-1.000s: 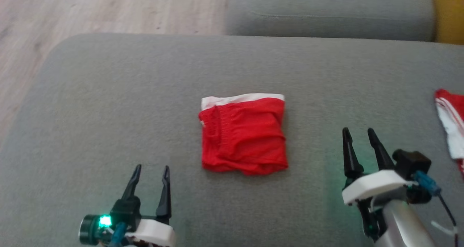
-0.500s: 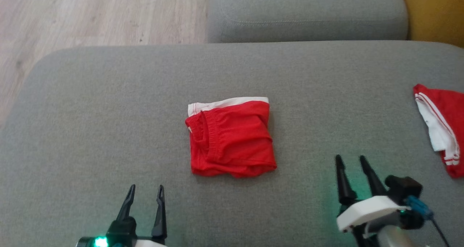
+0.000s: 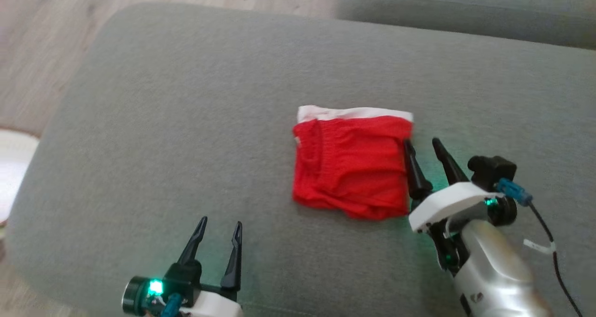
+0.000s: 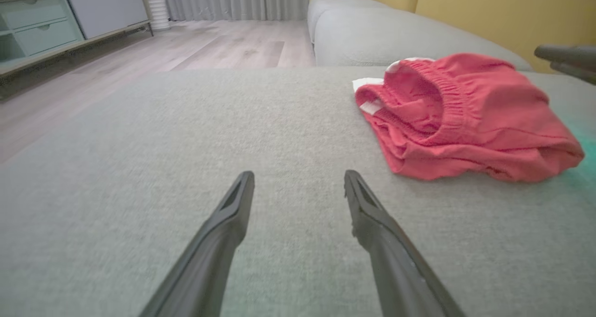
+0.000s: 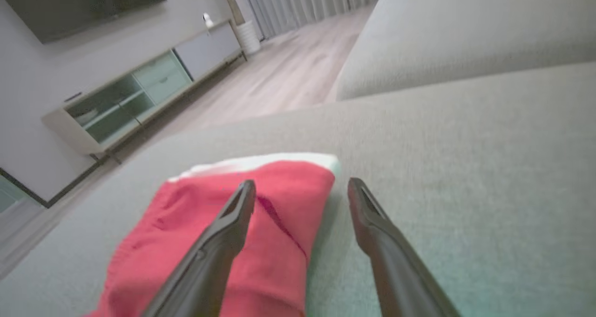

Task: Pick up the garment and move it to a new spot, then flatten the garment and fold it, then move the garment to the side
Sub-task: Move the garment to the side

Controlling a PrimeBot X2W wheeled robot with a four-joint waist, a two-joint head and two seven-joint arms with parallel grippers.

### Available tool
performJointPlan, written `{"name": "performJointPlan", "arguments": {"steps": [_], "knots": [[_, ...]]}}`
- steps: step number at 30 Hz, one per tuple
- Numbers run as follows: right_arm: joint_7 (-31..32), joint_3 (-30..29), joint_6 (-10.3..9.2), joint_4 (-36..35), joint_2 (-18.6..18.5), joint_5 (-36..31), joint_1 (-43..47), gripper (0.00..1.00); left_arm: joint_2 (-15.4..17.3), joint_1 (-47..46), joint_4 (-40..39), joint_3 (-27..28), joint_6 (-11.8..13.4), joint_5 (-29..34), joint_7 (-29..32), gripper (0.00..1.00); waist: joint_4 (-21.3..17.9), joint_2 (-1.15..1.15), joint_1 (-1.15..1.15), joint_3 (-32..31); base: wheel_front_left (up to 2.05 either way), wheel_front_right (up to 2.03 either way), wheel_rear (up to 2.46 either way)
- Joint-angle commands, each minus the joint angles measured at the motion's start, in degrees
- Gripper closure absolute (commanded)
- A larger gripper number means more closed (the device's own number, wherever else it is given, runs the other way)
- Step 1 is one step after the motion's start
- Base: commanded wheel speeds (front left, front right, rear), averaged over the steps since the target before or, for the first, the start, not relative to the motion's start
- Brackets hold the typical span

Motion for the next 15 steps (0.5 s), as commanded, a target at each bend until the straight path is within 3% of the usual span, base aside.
{"name": "performJointPlan", "arguments": {"steps": [1, 8, 9, 10, 11, 15], "knots": [[-0.33, 1.25, -0.04, 0.20, 0.04, 0.02, -1.65, 0.00, 0.05, -1.83, -1.17, 1.27, -0.03, -0.44, -0.30, 0.00, 3.14, 0.00, -0.01, 2.00, 0.00, 0.00, 0.00], [-0.33, 2.33, -0.04, 9.36, 0.04, 3.00, -3.28, 0.00, 0.05, -1.91, -0.86, 1.54, -0.41, -0.64, -0.30, 0.00, 5.29, 0.00, -0.01, 3.32, 0.00, 0.00, 0.00], [-0.33, 2.61, -0.04, 9.95, 0.04, 3.33, -3.45, 0.29, 0.05, -2.00, -0.90, 1.58, -0.38, -0.66, -0.30, 0.00, 5.31, 0.00, -0.01, 3.42, 0.00, 0.00, 0.00], [-0.33, 2.87, -0.04, 10.41, 0.04, 3.52, -3.66, 0.86, 0.05, -2.14, -0.95, 1.56, -0.39, -0.64, -0.30, 0.00, 5.24, 0.00, -0.01, 3.51, 0.00, 0.00, 0.00], [-0.33, 3.16, -0.04, 10.69, 0.04, 3.72, -3.82, 1.00, 0.05, -2.31, -0.97, 1.54, -0.37, -0.65, -0.30, 0.00, 5.11, 0.00, -0.01, 3.52, 0.00, 0.00, 0.00], [-0.33, 4.68, -0.04, 11.04, 0.04, 4.14, -4.27, 1.00, 0.05, -2.68, -1.08, 1.60, -0.31, -0.62, -0.30, 0.00, 3.86, 0.00, -0.01, 3.08, 0.00, 0.00, 0.00]]}}
